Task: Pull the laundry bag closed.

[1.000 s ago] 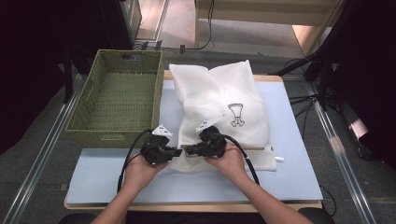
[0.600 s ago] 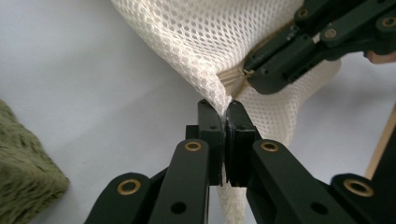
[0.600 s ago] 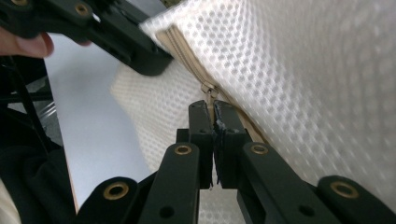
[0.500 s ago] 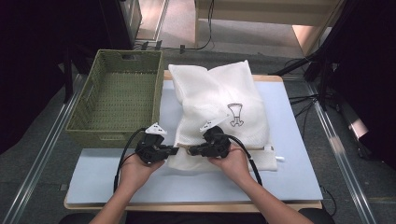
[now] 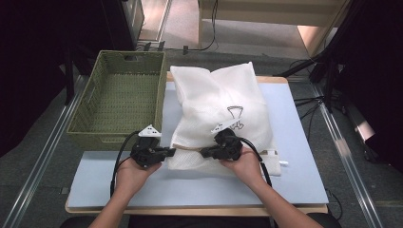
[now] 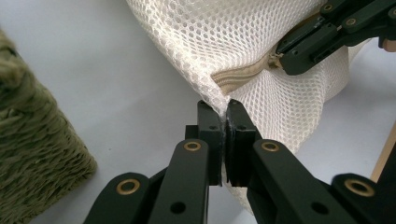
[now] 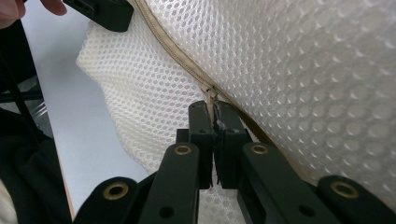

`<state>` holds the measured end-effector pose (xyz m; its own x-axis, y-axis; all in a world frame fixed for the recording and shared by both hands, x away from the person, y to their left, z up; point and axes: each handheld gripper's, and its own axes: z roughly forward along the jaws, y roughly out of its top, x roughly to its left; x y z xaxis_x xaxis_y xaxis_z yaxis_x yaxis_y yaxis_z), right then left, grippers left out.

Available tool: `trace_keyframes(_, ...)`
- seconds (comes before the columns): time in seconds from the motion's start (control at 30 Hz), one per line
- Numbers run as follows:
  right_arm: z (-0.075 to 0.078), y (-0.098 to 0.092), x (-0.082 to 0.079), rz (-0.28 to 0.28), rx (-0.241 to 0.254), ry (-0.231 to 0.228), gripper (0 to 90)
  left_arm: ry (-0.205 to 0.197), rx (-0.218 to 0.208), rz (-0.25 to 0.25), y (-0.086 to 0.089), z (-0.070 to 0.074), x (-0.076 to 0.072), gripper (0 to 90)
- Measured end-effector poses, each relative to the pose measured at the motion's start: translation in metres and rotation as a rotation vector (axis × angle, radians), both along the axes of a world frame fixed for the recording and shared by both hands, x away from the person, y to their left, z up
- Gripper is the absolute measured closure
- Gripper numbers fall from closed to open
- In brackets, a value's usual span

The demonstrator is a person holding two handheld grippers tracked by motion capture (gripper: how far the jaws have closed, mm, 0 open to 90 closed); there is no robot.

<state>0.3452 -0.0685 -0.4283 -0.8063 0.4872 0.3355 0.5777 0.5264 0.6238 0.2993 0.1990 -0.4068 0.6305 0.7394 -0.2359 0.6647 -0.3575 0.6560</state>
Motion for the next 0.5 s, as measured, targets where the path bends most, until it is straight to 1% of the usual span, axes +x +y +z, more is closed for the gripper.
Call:
trace_keyframes(0.1, -0.0001, 0.0009, -0.0011, 0.004, -0.005, -0.006, 89.0, -0.007, 0.006, 0.003, -0.0006, -0.0001, -0.0007, 88.0)
trace_keyframes(0.23, -0.0002, 0.0002, -0.0008, 0.007, -0.007, 0.001, 89.1, -0.012, 0.013, 0.002, -0.0017, 0.0002, -0.0013, 88.0)
trace_keyframes(0.4, 0.0004, -0.0012, -0.0004, 0.011, -0.001, 0.003, 89.1, -0.002, 0.013, -0.001, -0.0017, 0.0006, -0.0008, 88.0)
trace_keyframes(0.5, 0.0008, -0.0031, 0.0004, 0.015, 0.003, 0.009, 89.1, -0.006, 0.027, -0.003, -0.0022, 0.0008, -0.0013, 88.1)
